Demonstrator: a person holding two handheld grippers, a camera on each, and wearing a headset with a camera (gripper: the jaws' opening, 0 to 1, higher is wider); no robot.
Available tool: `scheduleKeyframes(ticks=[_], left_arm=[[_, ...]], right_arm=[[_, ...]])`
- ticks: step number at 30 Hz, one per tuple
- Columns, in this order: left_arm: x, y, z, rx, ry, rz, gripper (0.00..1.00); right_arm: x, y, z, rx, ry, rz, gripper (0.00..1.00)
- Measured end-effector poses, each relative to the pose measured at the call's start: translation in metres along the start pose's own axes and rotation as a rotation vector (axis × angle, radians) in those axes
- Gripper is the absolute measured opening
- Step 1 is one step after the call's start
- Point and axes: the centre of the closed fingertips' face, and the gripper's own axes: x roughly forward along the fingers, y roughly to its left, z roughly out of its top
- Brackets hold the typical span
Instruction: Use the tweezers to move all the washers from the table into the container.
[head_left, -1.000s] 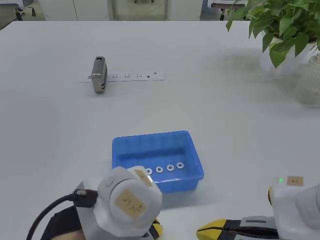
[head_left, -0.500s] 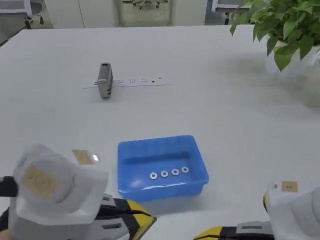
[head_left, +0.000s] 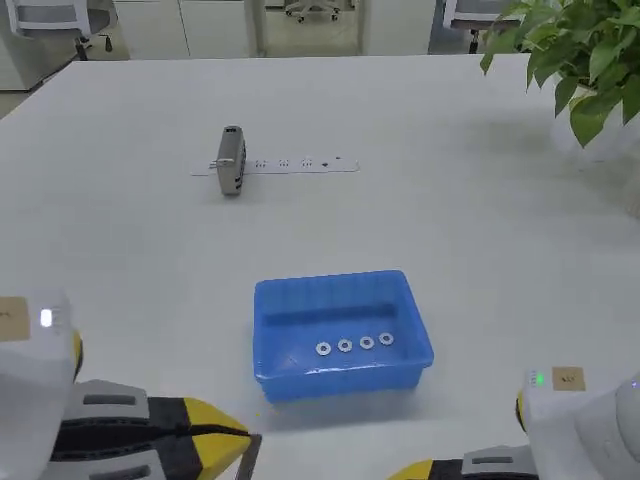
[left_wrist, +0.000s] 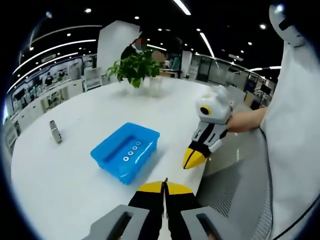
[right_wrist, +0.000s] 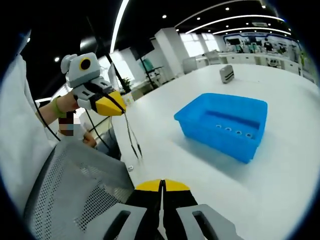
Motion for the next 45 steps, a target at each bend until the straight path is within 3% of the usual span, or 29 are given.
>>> scheduleKeyframes(ticks=[6,11,20,24,27,30,32,34,35,37,41,45], left_arm=[[-0.016,-0.016,-0.012,0.044,0.027,-0.028,0.00],[-0.025,-0.017,-0.021,0.099,0.066,-0.020,0.00],[-0.030,-0.017,-0.027,0.143,0.092,-0.047,0.00],[-0.031,-0.018,-0.028,0.155,0.099,-0.062,0.00],[-0.029,-0.016,-0.042,0.178,0.151,-0.070,0.00],[-0.029,-0.019,-0.041,0.174,0.122,-0.085,0.00],[-0.030,-0.016,-0.037,0.176,0.103,-0.073,0.00],[-0.032,-0.014,-0.028,0.184,0.061,-0.065,0.00],[-0.035,-0.015,-0.021,0.169,0.025,-0.064,0.00],[-0.040,-0.015,-0.014,0.131,-0.007,-0.076,0.00],[-0.041,-0.014,-0.010,0.106,-0.017,-0.086,0.14],[-0.034,-0.022,-0.013,0.152,0.019,-0.119,0.04]], right_arm=[[0.014,0.025,0.016,-0.085,-0.026,0.081,0.03],[0.037,0.050,0.031,-0.213,-0.036,0.155,0.09],[0.083,0.069,0.041,-0.442,-0.010,0.209,0.21],[0.095,0.076,0.042,-0.500,0.008,0.253,0.17],[0.098,0.077,0.039,-0.508,0.029,0.265,0.04],[0.095,0.079,0.039,-0.522,0.022,0.266,0.03],[0.094,0.076,0.038,-0.539,0.019,0.237,0.03],[0.091,0.075,0.039,-0.543,0.023,0.225,0.02],[0.088,0.075,0.042,-0.567,0.009,0.212,0.02],[0.085,0.079,0.044,-0.558,0.002,0.219,0.02],[0.084,0.086,0.043,-0.557,0.002,0.234,0.03],[0.084,0.090,0.036,-0.581,0.022,0.242,0.03]])
